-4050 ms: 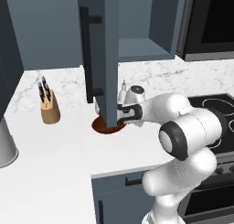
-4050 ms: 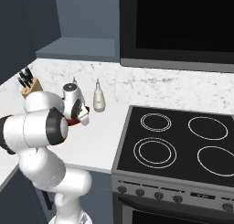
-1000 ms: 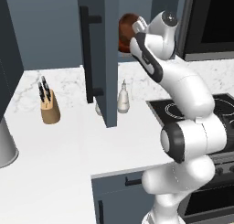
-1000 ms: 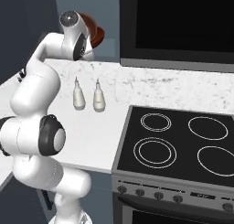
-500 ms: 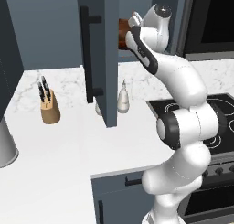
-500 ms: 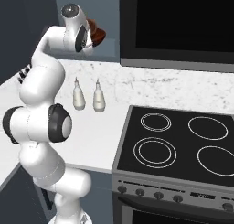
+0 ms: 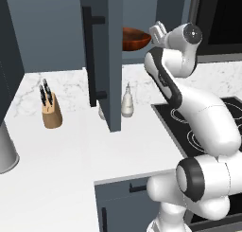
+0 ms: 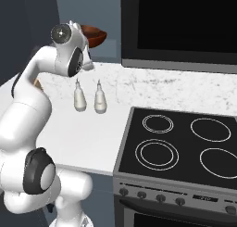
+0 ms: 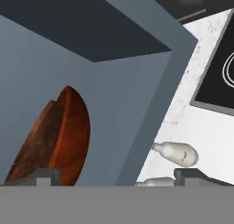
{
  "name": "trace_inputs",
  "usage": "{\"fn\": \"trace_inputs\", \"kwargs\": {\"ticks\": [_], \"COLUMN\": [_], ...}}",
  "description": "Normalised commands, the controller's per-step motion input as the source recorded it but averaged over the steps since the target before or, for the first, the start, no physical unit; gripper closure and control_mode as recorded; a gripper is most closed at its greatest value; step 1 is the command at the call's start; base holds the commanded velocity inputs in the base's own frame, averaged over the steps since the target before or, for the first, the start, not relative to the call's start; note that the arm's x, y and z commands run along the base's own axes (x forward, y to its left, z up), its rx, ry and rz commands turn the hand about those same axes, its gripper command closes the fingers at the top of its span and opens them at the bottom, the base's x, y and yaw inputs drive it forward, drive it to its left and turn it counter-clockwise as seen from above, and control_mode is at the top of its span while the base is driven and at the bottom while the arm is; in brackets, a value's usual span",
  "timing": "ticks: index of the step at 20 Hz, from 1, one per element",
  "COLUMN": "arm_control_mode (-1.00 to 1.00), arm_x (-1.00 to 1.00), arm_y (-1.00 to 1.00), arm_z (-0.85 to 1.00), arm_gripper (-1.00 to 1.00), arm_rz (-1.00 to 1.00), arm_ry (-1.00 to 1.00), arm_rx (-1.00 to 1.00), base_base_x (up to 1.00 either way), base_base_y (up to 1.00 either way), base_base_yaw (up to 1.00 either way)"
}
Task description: Pick up the bowls on the counter and stack them on top of one another in the open cabinet. Place the smaller bowl on top of the larger bowl.
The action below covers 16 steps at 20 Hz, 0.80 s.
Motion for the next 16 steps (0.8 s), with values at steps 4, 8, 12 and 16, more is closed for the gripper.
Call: {"fn": "trace_inputs", "kwargs": {"ticks": [4, 8, 12, 16], "arm_control_mode": [-1.00, -1.00, -1.00, -1.00], "arm_x": [-1.00, -1.00, -1.00, -1.00], "arm_y": [-0.39, -0.26, -0.62, -0.99], "arm_z": [-1.00, -1.00, -1.00, -0.34], "arm_gripper": [-1.00, -1.00, -1.00, -1.00], "arm_rz": [-0.02, 0.00, 0.00, -0.01], "arm_ry": [-0.04, 0.00, -0.08, -0.46], "arm_rx": [-0.08, -0.22, -0.03, 0.37], "base_base_x": [0.00, 0.00, 0.00, 0.00], "base_base_y": [0.00, 0.00, 0.00, 0.00], "base_base_yaw": [0.00, 0.00, 0.00, 0.00]}}
